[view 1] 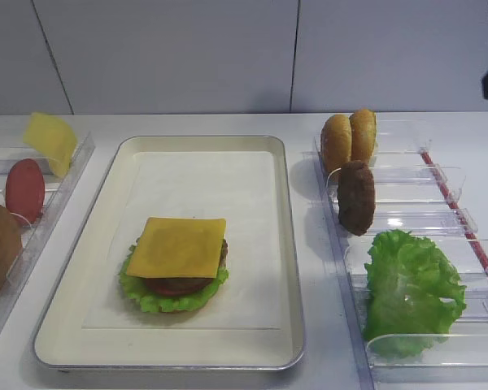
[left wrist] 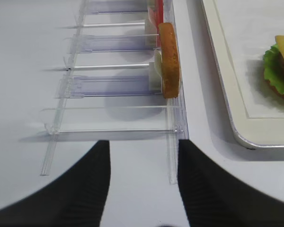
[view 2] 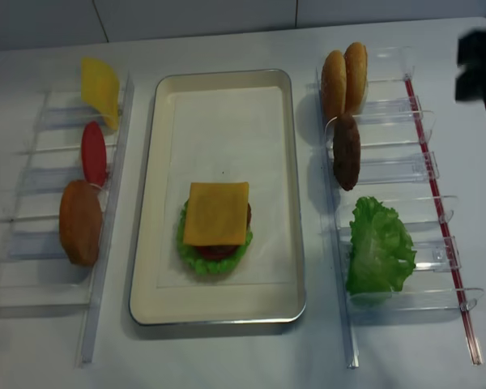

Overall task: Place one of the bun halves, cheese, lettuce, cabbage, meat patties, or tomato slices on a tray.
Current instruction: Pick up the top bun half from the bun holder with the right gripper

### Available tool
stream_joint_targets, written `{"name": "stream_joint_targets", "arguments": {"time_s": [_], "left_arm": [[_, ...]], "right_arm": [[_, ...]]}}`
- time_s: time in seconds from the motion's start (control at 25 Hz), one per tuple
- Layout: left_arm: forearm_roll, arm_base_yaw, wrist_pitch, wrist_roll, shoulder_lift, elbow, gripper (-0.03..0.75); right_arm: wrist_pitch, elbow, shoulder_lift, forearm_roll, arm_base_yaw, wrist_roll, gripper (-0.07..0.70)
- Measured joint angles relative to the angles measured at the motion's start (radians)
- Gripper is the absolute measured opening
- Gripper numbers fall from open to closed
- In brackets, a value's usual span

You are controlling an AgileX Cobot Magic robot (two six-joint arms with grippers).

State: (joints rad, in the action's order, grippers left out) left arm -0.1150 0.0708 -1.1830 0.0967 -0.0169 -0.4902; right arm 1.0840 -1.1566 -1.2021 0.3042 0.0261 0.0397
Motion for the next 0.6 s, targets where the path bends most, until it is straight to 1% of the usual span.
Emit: {"name": "stream_joint_targets", "arguments": {"time_s": [0.12, 0.28, 0.4, 0.6], "left_arm": [[0.000, 0.000, 0.000, 0.000, 0.000, 0.000, 0.336], [0.000, 0.000, 0.000, 0.000, 0.000, 0.000, 0.336], [0.000, 0.000, 0.000, 0.000, 0.000, 0.000, 0.336], [0.000, 0.000, 0.000, 0.000, 0.000, 0.000, 0.336]], "right_arm": [[0.009, -0.110, -0.133, -0.001, 0.071, 0.015, 0.403], [0.020, -0.242, -0.303, -0.020, 0.158, 0.082, 0.403], [0.038, -0.333, -0.416, -0.020, 0.184, 0.113, 0.403], [0.043, -0.439, -0.549, -0.014, 0.207, 0.133, 0.404]]}}
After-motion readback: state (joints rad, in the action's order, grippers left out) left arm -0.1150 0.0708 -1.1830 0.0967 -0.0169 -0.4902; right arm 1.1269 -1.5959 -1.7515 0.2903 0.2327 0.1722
